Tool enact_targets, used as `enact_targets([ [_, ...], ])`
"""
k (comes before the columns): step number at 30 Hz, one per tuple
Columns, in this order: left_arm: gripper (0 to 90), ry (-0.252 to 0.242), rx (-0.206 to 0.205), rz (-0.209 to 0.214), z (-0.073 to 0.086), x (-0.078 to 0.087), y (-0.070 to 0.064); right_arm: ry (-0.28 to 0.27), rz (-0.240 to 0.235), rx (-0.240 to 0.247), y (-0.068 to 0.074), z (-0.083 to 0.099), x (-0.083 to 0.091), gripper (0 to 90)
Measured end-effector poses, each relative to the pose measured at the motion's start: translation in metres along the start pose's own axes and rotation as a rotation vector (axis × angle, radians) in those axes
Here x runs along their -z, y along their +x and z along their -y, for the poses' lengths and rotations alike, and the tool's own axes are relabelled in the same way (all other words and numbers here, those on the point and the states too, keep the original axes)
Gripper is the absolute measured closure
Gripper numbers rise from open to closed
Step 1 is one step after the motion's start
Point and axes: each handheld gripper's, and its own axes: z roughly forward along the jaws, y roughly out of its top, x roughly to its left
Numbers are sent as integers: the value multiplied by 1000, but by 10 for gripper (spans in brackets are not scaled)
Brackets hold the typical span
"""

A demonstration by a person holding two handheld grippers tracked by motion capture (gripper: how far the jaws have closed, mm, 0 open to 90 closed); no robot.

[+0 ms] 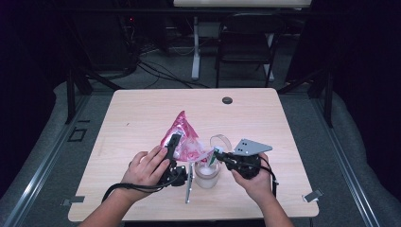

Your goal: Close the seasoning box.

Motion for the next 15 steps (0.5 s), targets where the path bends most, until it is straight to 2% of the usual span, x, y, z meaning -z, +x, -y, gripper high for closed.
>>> enact_targets([
  [2, 638, -1, -3, -2, 0, 0, 1, 1, 0, 0, 0, 0, 0, 898],
  [3, 637, -39, 2, -28, 1, -2, -1, 2, 1, 0, 0, 0, 0, 897],
  [4, 637, -41, 3, -29, 1, -2, -1, 2, 1, 0, 0, 0, 0, 898],
  [5, 636, -12, -6, -7, -1, -1, 1, 2, 2, 1, 0, 0, 0, 897],
  [7, 636, -15, -8, -4, -1, -1, 1, 2, 4, 2, 0, 0, 0, 897],
  [8, 635, -1, 1, 4, -1, 0, 0, 2, 4, 1, 0, 0, 0, 897],
  [9, 635, -5, -13, -5, -1, 0, 1, 2, 4, 1, 0, 0, 0, 897],
  [15, 635, -9, -2, 2, -1, -1, 0, 3, 4, 2, 0, 0, 0, 898],
])
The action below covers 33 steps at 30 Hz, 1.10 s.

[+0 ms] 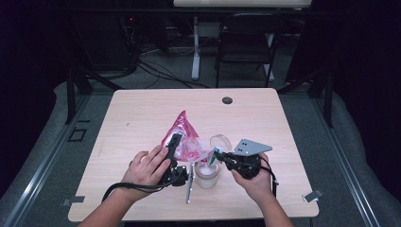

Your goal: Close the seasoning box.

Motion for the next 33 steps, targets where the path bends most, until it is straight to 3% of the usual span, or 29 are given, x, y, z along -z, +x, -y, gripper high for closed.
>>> enact_targets([
  [10, 634, 0, -23, -4, -2, 0, 2, 0, 2, -2, 0, 0, 0, 897],
  [13, 634, 3, -11, 5, -1, 1, 1, 1, 2, -1, 0, 0, 0, 898],
  [33, 629, -4, -33, -1, -3, 0, 2, 2, 3, 0, -1, 1, 0, 897],
])
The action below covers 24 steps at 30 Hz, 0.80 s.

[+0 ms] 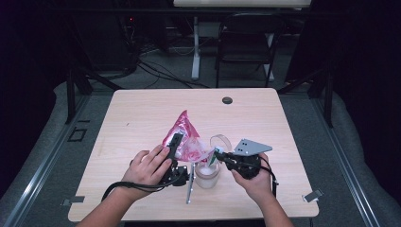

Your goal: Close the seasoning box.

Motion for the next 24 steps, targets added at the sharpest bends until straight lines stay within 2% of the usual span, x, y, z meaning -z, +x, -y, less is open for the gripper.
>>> enact_targets([
  [3, 628, 2, 8, 6, 0, 0, -1, 1, 2, 1, 0, 0, 0, 897],
  [6, 624, -6, -11, -5, 1, -2, 0, 1, 2, 1, 0, 0, 0, 897],
  [12, 616, -6, -16, -5, 1, -2, 1, 1, -1, -1, 1, 0, -1, 898],
  [14, 617, -2, -12, 12, 1, -2, 0, 1, 0, 0, 1, 0, -1, 898],
  [24, 625, -5, -34, 33, 1, -2, 1, 6, 2, 4, 1, 0, -2, 898],
])
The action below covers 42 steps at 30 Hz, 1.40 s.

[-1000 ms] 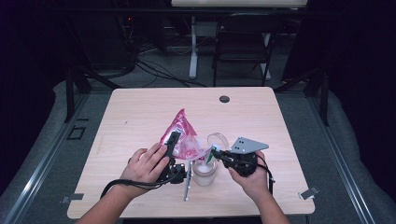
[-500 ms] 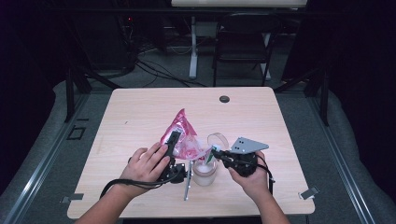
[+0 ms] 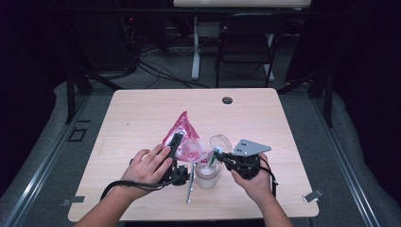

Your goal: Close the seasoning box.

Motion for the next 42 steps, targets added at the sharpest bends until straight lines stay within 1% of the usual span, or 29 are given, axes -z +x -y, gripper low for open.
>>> enact_targets([
  [2, 627, 0, -3, 4, 0, 0, 0, -1, -2, -1, 0, 0, 0, 897],
  [6, 634, -1, -22, 6, 0, 1, 2, -2, 1, 1, 0, 0, 0, 897],
  [7, 634, 2, -13, 17, 0, 1, 1, -2, 1, 1, 0, 0, 0, 897],
  [13, 636, -2, -17, 15, 0, 1, 2, -2, 1, 1, 0, 0, 0, 897],
  [16, 637, 4, -22, 22, 0, 1, 2, -3, 1, 3, 0, 0, 0, 897],
  [17, 637, -1, -32, 14, 0, 2, 3, -2, 1, 2, 0, 0, 0, 897],
  [18, 637, -1, -27, 18, 0, 2, 3, -2, 1, 1, 0, 0, 0, 898],
  [23, 637, 0, -31, 21, 0, 2, 3, -3, 1, 2, 0, 0, 0, 898],
  [24, 637, -11, -31, 20, 0, 1, 3, -2, 1, 3, 0, 0, 0, 898],
  [27, 642, -11, -33, 24, 0, 1, 3, -1, 2, 2, 0, 0, 0, 897],
  [29, 646, -11, -37, 27, 0, 2, 3, 0, 4, 4, 0, 0, 0, 897],
  [30, 647, -13, -50, 28, -1, 2, 4, 2, 3, 4, 0, 0, 0, 898],
  [34, 647, -13, -41, 41, 0, 2, 4, 2, 2, 4, 0, 0, 0, 897],
  [37, 647, -17, -45, 34, 0, 2, 5, -1, 2, 2, 0, 0, 0, 898],
  [39, 648, -12, -40, 41, 0, 2, 5, -2, 2, 3, 0, 0, 0, 898],
  [40, 648, -12, -55, 43, -1, 2, 6, -2, 2, 2, 0, 0, 0, 898],
  [41, 648, -16, -67, 36, -1, 2, 7, -2, 1, 2, 0, 0, 0, 897],
  [42, 648, -17, -69, 38, -1, 2, 7, -3, 1, 2, 0, 0, 0, 897],
])
